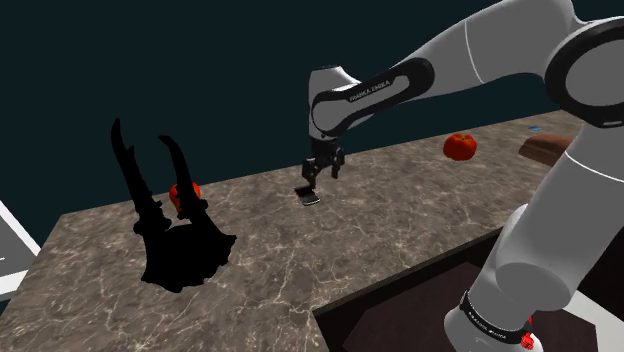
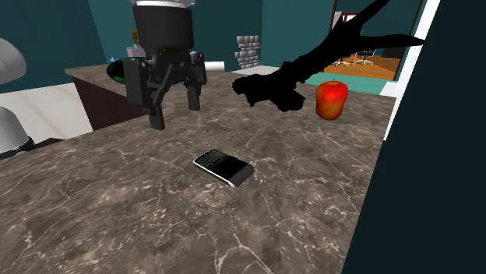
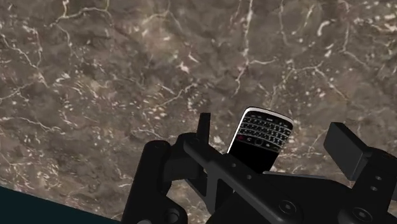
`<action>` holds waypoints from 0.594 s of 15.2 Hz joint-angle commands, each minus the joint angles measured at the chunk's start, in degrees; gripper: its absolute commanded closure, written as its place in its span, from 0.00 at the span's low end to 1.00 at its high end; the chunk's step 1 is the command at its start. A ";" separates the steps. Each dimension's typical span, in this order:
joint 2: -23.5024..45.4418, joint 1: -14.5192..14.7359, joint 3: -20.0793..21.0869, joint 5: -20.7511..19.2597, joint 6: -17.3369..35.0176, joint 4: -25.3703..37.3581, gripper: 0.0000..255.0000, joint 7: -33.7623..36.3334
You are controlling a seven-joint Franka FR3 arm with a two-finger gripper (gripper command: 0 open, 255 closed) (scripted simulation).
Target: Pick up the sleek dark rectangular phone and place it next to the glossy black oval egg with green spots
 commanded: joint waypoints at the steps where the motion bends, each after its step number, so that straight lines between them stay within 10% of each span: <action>1: 4.35 -0.14 -0.15 0.78 2.01 2.55 0.00 0.59; 9: 14.44 -0.31 -0.27 2.48 6.93 8.08 0.00 1.69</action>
